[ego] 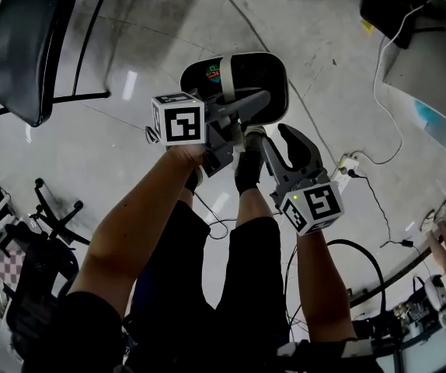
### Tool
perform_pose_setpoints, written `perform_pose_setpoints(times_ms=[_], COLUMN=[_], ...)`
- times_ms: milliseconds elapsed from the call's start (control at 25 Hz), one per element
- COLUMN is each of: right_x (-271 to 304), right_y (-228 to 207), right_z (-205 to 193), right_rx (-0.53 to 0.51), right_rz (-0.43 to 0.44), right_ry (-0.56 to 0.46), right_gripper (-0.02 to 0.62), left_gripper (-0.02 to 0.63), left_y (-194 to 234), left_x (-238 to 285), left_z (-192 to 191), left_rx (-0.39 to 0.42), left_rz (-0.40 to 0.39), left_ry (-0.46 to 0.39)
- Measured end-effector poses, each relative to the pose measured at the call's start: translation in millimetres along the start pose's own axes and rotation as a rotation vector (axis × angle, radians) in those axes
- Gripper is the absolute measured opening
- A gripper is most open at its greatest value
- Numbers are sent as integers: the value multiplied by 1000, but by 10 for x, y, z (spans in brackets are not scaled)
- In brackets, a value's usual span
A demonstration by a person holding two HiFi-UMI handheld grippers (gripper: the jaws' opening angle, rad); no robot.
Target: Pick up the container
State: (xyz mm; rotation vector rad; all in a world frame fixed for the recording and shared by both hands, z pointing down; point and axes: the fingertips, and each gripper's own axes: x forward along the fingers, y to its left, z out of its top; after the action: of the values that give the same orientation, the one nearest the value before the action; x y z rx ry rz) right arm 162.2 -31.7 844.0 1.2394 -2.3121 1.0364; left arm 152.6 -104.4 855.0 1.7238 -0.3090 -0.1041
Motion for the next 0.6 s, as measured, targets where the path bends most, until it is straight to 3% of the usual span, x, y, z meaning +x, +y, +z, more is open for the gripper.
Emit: perform_pose_setpoints(times_ms=[240,480,600], right_x=[-236,-455,-653], right_y=[156,109,475], right_z=[367,817,1055], right_rx=[-13,-39,-73], right_rz=[-11,-13,-12], right_ry=[-41,-53,-68], right_gripper=[127,127,127], left_gripper=[11,11,11], left_y=[-515,-867,-1292], left_x=[-382,-459,-807], left_z=[153,304,340], left_rx=[-10,-9,12], left_rz=[7,44,41], left_ry=[-78,-101,-131])
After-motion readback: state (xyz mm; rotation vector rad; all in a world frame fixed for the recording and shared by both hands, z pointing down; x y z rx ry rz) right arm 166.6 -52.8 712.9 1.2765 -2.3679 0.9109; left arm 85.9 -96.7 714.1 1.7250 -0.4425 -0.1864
